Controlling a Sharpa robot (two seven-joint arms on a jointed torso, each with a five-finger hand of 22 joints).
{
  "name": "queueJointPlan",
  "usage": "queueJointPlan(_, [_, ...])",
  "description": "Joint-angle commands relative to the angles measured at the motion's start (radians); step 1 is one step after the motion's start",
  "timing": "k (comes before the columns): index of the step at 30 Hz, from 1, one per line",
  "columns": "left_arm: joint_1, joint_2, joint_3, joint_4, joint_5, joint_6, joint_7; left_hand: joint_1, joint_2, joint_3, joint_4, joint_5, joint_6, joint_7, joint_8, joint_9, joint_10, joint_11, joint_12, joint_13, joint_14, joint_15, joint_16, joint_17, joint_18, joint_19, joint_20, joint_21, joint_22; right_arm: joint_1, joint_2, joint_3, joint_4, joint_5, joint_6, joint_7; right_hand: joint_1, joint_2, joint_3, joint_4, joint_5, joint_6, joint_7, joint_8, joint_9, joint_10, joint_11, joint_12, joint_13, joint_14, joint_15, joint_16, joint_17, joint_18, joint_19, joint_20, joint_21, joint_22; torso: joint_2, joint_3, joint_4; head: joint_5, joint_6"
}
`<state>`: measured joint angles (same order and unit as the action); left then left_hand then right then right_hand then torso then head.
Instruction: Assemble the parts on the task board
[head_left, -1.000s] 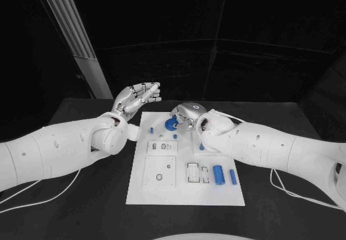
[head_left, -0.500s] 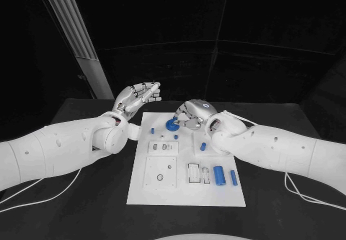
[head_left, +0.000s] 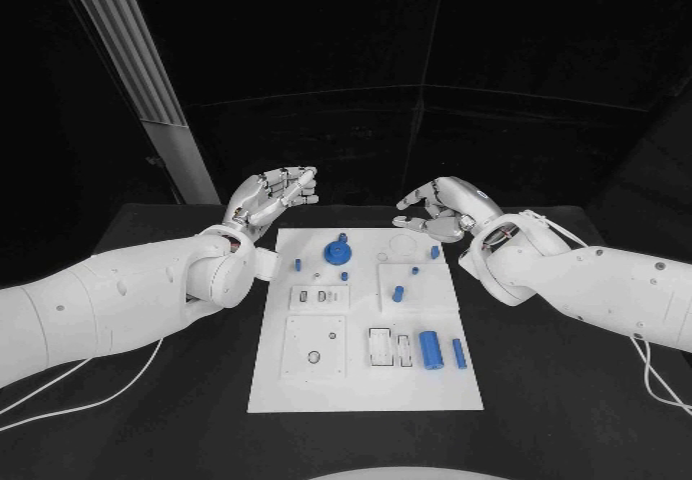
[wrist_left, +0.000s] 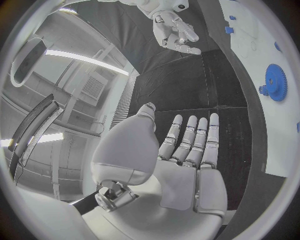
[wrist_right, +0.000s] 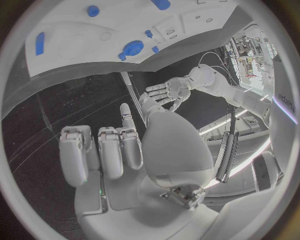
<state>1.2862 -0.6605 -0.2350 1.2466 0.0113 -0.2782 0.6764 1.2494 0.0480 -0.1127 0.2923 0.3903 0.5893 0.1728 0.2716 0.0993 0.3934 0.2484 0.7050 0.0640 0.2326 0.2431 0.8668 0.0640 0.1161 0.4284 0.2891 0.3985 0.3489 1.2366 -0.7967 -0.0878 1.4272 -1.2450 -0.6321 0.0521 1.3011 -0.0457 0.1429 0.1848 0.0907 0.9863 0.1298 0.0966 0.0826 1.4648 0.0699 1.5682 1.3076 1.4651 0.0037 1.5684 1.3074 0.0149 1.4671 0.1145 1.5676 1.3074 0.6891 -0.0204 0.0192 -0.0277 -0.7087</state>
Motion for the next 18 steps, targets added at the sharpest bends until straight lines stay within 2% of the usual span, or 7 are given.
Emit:
queueJointPlan(1, [-0.002,0.005,0.001,-0.006,0.000,0.013,0.203,0.004,0.008,-0.005,0.000,0.003,-0.005,0.111,0.006,0.001,-0.007,0.003,-0.002,0.001,-0.006,0.002,0.002,0.002,-0.011,-0.005,0.000,-0.003,-0.001,0.002,-0.033,-0.001,0.007,0.058,0.012,0.062,-0.002,-0.001,-0.009,0.006,-0.008,-0.018,-0.005,-0.012,-0.004,0.106,-0.007,0.003,0.263,0.106,0.000,0.002,0.263,-0.015,0.104,0.002,0.003,0.263,-0.008,0.0041,-0.0074,-0.017,0.000])
queueJointPlan(4, [-0.007,0.007,0.001,-0.008,0.000,0.015,0.203,0.004,0.008,-0.006,0.000,0.003,-0.005,0.111,0.006,0.001,-0.007,0.003,-0.002,0.001,-0.006,0.002,0.002,0.002,-0.011,-0.005,0.000,-0.003,-0.001,0.001,-0.068,-0.002,0.000,0.065,0.025,0.075,0.000,-0.010,-0.024,0.012,0.011,-0.033,-0.010,-0.023,-0.007,0.106,-0.013,0.003,0.263,0.106,-0.005,0.002,0.263,-0.015,0.104,-0.001,0.003,0.263,-0.012,0.0074,-0.0125,-0.033,0.000])
queueJointPlan(7, [-0.010,0.006,0.001,-0.008,0.000,0.016,0.203,0.004,0.008,-0.006,0.000,0.003,-0.005,0.111,0.006,0.001,-0.007,0.003,-0.002,0.001,-0.006,0.002,0.002,0.002,-0.011,-0.005,0.000,-0.003,-0.001,-0.005,-0.089,-0.002,-0.010,0.074,0.032,0.077,0.003,-0.022,-0.040,0.016,0.069,-0.046,-0.010,-0.029,-0.009,0.106,-0.015,0.003,0.263,0.106,-0.008,0.002,0.263,-0.015,0.104,-0.006,0.003,0.263,-0.012,0.0084,-0.0134,-0.053,0.003])
queueJointPlan(10, [-0.012,0.003,0.001,-0.006,0.000,0.017,0.203,0.004,0.008,-0.006,0.000,0.003,-0.005,0.111,0.006,0.001,-0.007,0.003,-0.002,0.001,-0.006,0.002,0.002,0.002,-0.011,-0.005,0.000,-0.003,-0.001,-0.017,-0.104,-0.003,-0.022,0.081,0.038,0.069,0.012,-0.021,-0.040,0.013,0.074,-0.053,-0.009,-0.031,-0.010,0.106,-0.015,0.003,0.263,0.106,-0.007,0.002,0.263,-0.015,0.104,-0.006,0.003,0.263,-0.010,0.0083,-0.0108,-0.075,0.004])
queueJointPlan(12, [-0.013,0.001,0.001,-0.005,0.000,0.017,0.203,0.004,0.008,-0.006,0.000,0.003,-0.005,0.111,0.006,0.001,-0.007,0.003,-0.002,0.001,-0.006,0.002,0.002,0.002,-0.011,-0.005,0.000,-0.003,-0.001,-0.022,-0.105,-0.003,-0.029,0.082,0.045,0.060,0.021,-0.018,-0.040,0.010,0.066,-0.061,-0.009,-0.032,-0.011,0.106,-0.015,0.003,0.263,0.106,-0.007,0.002,0.263,-0.015,0.104,-0.006,0.003,0.263,-0.010,0.0090,-0.0124,-0.076,0.004])
queueJointPlan(14, [-0.014,-0.002,0.001,-0.003,0.000,0.017,0.202,0.004,0.008,-0.006,0.000,0.003,-0.005,0.111,0.006,0.001,-0.007,0.003,-0.002,0.001,-0.006,0.002,0.002,0.002,-0.011,-0.005,0.000,-0.003,-0.001,-0.029,-0.104,-0.003,-0.043,0.084,0.066,0.040,0.030,-0.020,-0.044,0.008,0.054,-0.086,-0.007,-0.035,-0.015,0.106,-0.015,0.003,0.263,0.106,-0.007,0.002,0.263,-0.015,0.104,-0.006,0.003,0.263,-0.010,0.0075,-0.0138,-0.079,0.005])
queueJointPlan(18, [-0.016,-0.006,0.001,-0.001,0.000,0.017,0.202,0.004,0.008,-0.006,0.000,0.003,-0.005,0.111,0.006,0.001,-0.007,0.003,-0.002,0.001,-0.006,0.002,0.002,0.002,-0.011,-0.005,0.000,-0.003,-0.001,-0.044,-0.093,-0.003,-0.074,0.081,0.104,0.007,0.048,-0.024,-0.051,0.004,0.040,-0.128,-0.009,-0.035,-0.017,0.106,-0.023,0.003,0.263,0.106,-0.010,0.002,0.263,-0.015,0.104,-0.008,0.003,0.263,-0.009,0.0059,-0.0079,-0.087,0.005])
